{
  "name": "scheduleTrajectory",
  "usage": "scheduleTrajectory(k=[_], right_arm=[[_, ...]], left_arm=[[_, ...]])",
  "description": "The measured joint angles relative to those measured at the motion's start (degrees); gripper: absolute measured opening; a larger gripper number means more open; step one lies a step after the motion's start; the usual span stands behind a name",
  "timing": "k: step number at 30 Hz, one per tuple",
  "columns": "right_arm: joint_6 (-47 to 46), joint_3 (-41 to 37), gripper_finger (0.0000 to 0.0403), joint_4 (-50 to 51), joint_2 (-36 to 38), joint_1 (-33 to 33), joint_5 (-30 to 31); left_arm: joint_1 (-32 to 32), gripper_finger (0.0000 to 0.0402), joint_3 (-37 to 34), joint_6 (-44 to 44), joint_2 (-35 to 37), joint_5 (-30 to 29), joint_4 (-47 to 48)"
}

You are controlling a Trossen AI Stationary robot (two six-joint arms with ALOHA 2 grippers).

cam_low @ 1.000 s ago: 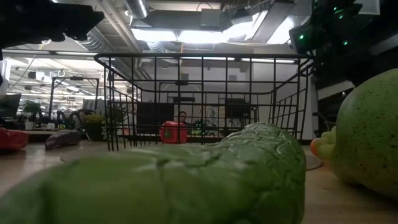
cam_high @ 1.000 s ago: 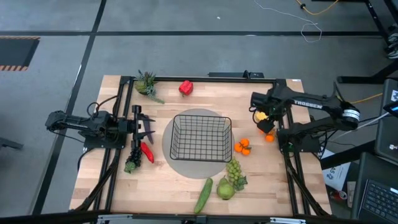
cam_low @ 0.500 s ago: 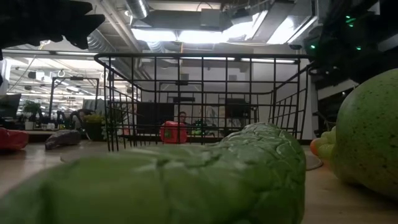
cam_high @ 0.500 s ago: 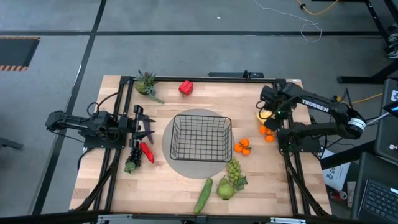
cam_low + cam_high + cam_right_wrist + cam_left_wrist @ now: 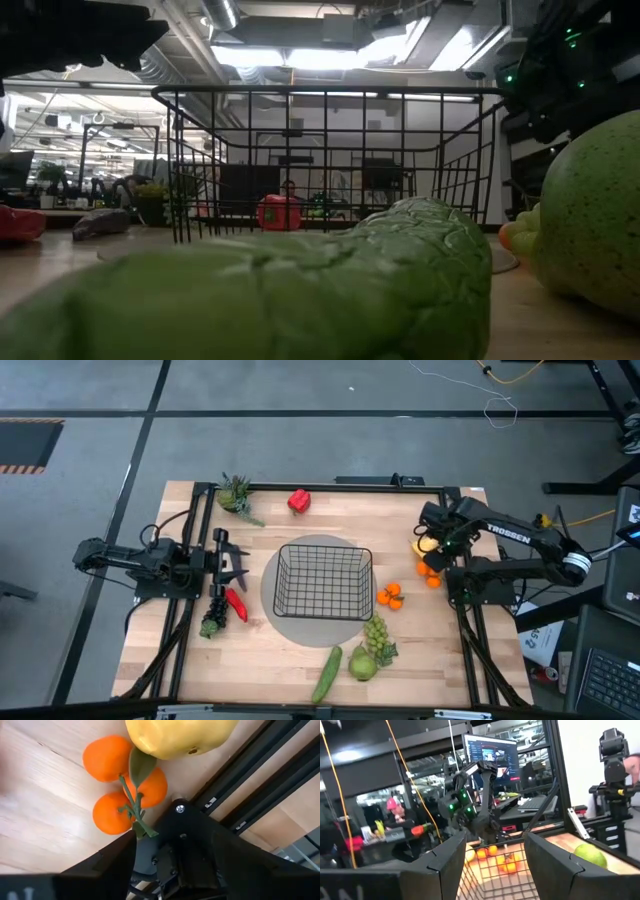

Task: Build produce basket
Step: Put the right tangerine into the black wire basket

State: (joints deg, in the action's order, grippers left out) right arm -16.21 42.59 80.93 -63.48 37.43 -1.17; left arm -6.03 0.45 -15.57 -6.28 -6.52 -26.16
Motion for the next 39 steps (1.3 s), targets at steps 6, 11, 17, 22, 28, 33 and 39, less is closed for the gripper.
scheduleTrajectory(k=[6,11,17,22,28,33,39], right_arm=[[0.28,0.0,0.0256,0.02,-6.01,-0.22,0.0],[0.02,0.0,0.0256,0.02,-10.17,-1.56,0.02],[-0.01,0.45,0.0256,-0.33,-12.11,-3.22,0.02],[1.5,1.64,0.0256,-8.43,-12.57,-3.91,-7.18],[0.97,1.6,0.0256,-6.03,-12.72,-4.25,-6.39],[-2.27,1.6,0.0256,-4.61,-13.09,-4.45,-6.45],[-4.61,1.11,0.0256,-4.57,-14.84,-5.49,-5.99]], left_arm=[[0.0,0.0197,0.0,-2.58,0.0,0.0,-0.22],[0.01,0.0197,0.0,-2.54,0.0,0.0,-0.1],[0.01,0.0197,0.0,-2.59,0.0,0.0,-0.08],[-0.01,0.0197,0.0,-2.59,0.0,0.0,-0.06],[0.01,0.0197,0.0,-2.58,0.0,0.0,-0.05],[0.01,0.0197,0.0,-2.57,0.0,0.0,-0.06],[-0.01,0.0197,0.0,-2.53,0.0,-0.02,-0.01]])
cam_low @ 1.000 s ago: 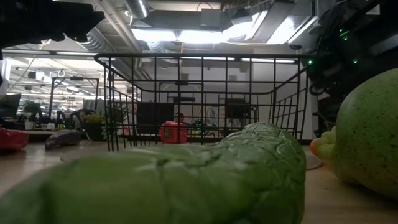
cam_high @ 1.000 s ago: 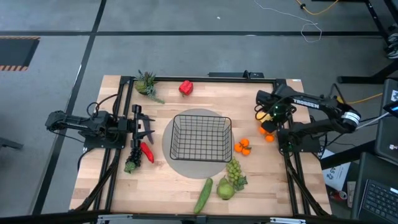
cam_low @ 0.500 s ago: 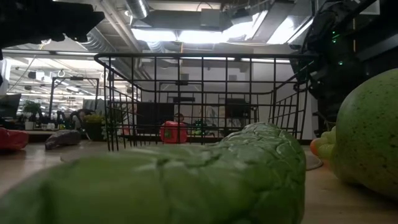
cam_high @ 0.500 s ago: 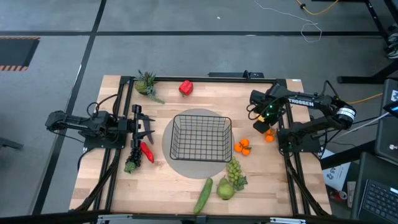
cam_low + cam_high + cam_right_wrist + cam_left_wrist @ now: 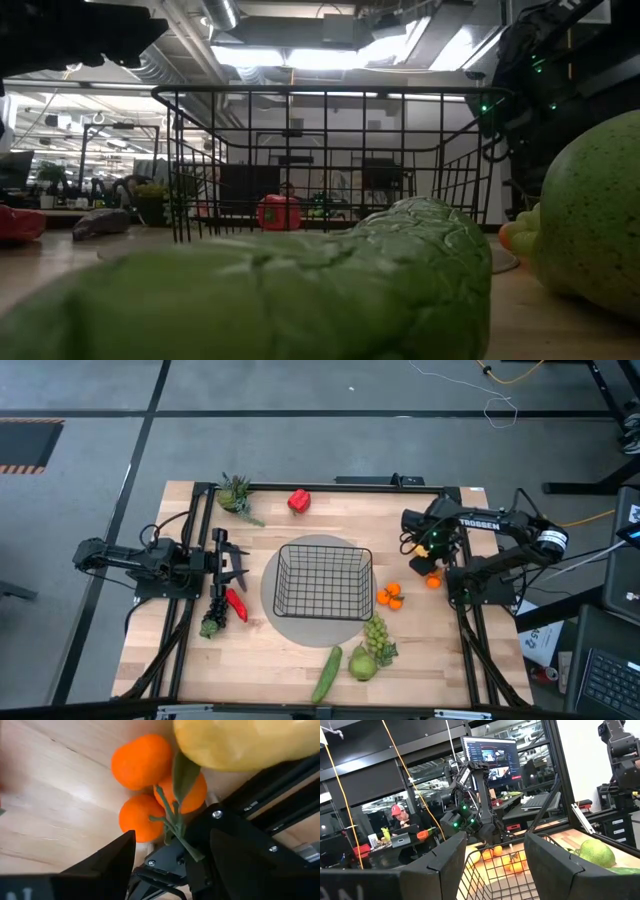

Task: Build produce basket
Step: Put the right tangerine into the black wire basket

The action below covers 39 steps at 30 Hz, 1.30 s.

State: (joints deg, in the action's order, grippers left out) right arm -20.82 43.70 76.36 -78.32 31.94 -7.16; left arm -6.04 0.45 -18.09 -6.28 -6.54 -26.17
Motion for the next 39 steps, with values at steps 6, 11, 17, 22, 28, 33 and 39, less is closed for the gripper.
scheduleTrajectory(k=[6,11,17,22,28,33,39], right_arm=[[-1.55,-0.01,0.0256,-0.09,-0.44,-1.12,0.0],[-2.92,-0.02,0.0256,-1.55,-1.05,-1.2,0.02],[-3.01,-0.03,0.0256,-3.9,-3.88,-1.19,0.03],[-2.61,-0.04,0.025,-3.31,-4.61,-1.18,0.04],[-3.28,-0.04,0.0193,-2.11,-4.61,-1.16,0.04],[-5.87,-0.06,0.0136,-3.61,-4.61,-1.17,0.04],[-5.81,-0.05,0.0086,-4.5,-4.61,-1.16,0.04]], left_arm=[[0.0,0.0197,0.0,0.04,0.0,0.02,0.0],[0.02,0.0197,0.0,0.07,-0.02,0.02,0.0],[0.0,0.0197,0.0,0.08,-0.02,0.02,0.01],[0.02,0.0197,0.0,0.09,0.0,0.02,0.0],[0.02,0.0197,0.0,0.09,0.0,0.02,0.0],[0.01,0.0197,0.0,0.09,0.0,0.02,0.0],[0.01,0.0197,0.0,0.11,0.0,0.02,0.0]])
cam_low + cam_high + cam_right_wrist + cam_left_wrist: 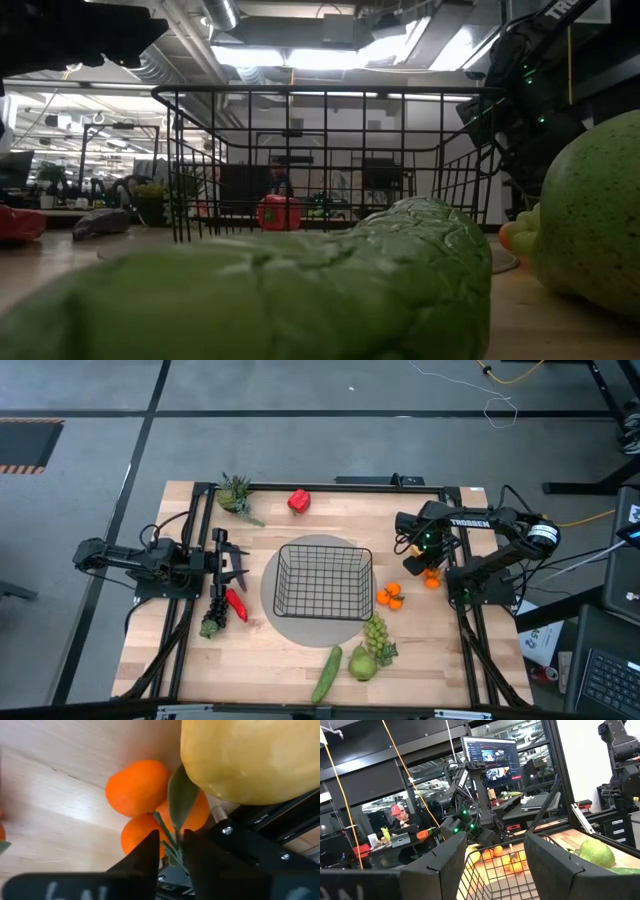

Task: Build produce basket
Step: Put the right tangerine into the black wire basket

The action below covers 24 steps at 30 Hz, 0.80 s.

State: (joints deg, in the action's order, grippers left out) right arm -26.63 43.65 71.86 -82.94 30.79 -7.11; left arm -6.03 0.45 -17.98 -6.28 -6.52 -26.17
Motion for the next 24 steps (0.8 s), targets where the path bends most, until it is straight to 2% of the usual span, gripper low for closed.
scheduleTrajectory(k=[6,14,19,24], right_arm=[[4.22,0.01,0.0012,0.21,0.0,-0.01,-0.47],[6.46,1.73,0.0004,5.05,0.02,-0.55,-4.19],[9.3,7.75,0.0002,10.0,0.07,-3.21,-6.89],[12.72,15.83,0.0002,9.74,0.08,-6.55,-9.05]], left_arm=[[0.0,0.0197,0.0,-0.02,0.0,0.0,0.0],[0.01,0.0197,0.0,0.0,-0.02,0.0,0.0],[0.0,0.0197,0.0,-0.01,0.0,0.0,0.0],[0.01,0.0197,0.0,-0.02,0.0,0.0,0.0]])
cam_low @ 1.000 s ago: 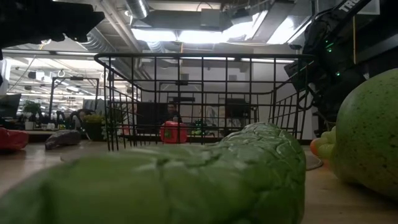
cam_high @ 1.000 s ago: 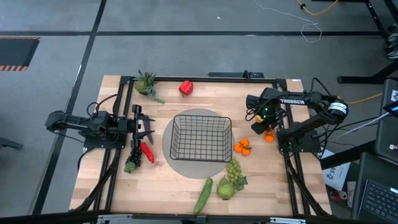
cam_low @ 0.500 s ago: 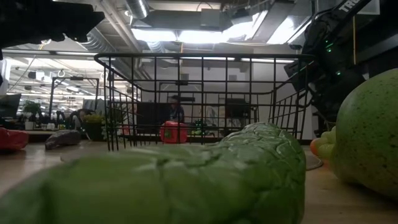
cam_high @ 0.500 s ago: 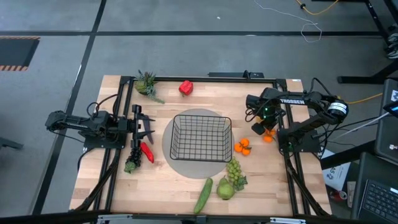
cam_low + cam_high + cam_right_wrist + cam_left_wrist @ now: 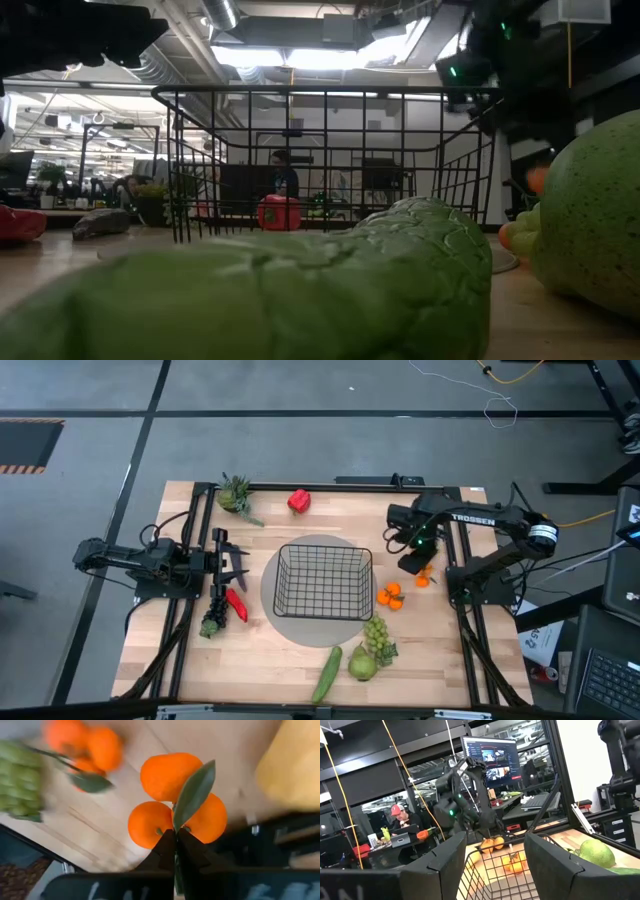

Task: Build produce basket
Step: Put the right tangerine into the black wire basket

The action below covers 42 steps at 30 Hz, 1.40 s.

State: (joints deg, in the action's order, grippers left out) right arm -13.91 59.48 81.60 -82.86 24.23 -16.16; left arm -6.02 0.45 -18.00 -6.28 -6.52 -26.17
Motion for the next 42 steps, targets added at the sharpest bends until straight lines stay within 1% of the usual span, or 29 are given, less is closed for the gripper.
scheduleTrajectory(k=[3,6,8,11,13,14,15,16,18,21,24,26,28,29,33,39,42], right_arm=[[0.82,6.13,0.0001,-0.48,-0.01,-1.61,0.63],[0.95,13.09,0.0001,-2.07,0.01,-3.31,6.16],[1.0,17.79,0.0001,-2.83,0.01,-4.38,12.04],[0.9,23.94,0.0001,-5.54,0.01,-5.75,24.2],[1.41,26.76,0.0001,-9.83,0.03,-6.55,32.94],[2.51,27.66,0.0001,-13.0,0.03,-6.83,36.02],[4.11,28.29,0.0,-16.39,0.03,-6.97,37.74],[5.96,28.72,0.0,-19.9,0.03,-6.98,37.92],[9.64,28.88,0.0,-27.61,0.03,-7.0,35.15],[13.08,27.99,0.0,-38.34,0.03,-7.04,26.77],[14.46,25.92,0.0,-46.0,0.03,-7.33,18.52],[14.6,23.54,0.0,-50.87,0.03,-7.69,14.25],[14.58,20.84,0.0,-53.72,0.01,-8.11,11.17],[14.41,19.21,0.0,-55.08,0.01,-8.41,10.24],[14.12,13.97,0.0,-57.06,-0.05,-9.56,10.36],[11.56,10.41,0.0,-60.35,-0.08,-11.71,10.61],[11.6,10.23,0.0,-60.96,-0.08,-13.17,10.54]], left_arm=[[-0.02,0.0197,0.0,0.0,0.0,0.0,0.0],[-0.02,0.0197,0.0,-0.13,0.0,0.0,0.0],[0.0,0.0197,0.0,-0.13,0.0,0.0,0.0],[-0.02,0.0197,0.0,-0.15,0.0,0.0,0.0],[0.0,0.0197,0.0,-0.17,0.0,0.0,0.0],[-0.02,0.0197,0.0,-0.17,-0.01,0.0,-0.01],[0.0,0.0197,0.0,-0.17,-0.02,0.0,-0.01],[-0.02,0.0197,0.0,-0.17,-0.01,0.0,-0.02],[0.0,0.0197,0.0,-0.17,-0.01,0.0,-0.02],[0.0,0.0197,0.0,-0.13,0.0,0.0,-0.02],[0.0,0.0197,0.0,-0.17,0.0,0.0,-0.02],[-0.01,0.0197,0.0,-0.17,0.0,0.0,-0.02],[0.0,0.0197,0.0,-0.15,0.0,0.0,-0.02],[-0.01,0.0197,0.0,-0.14,0.0,0.0,-0.02],[-0.02,0.0197,0.0,-0.11,0.0,0.0,-0.02],[0.0,0.0197,0.0,-0.09,0.0,0.0,-0.04],[0.0,0.0197,0.0,-0.03,0.0,0.0,-0.04]])
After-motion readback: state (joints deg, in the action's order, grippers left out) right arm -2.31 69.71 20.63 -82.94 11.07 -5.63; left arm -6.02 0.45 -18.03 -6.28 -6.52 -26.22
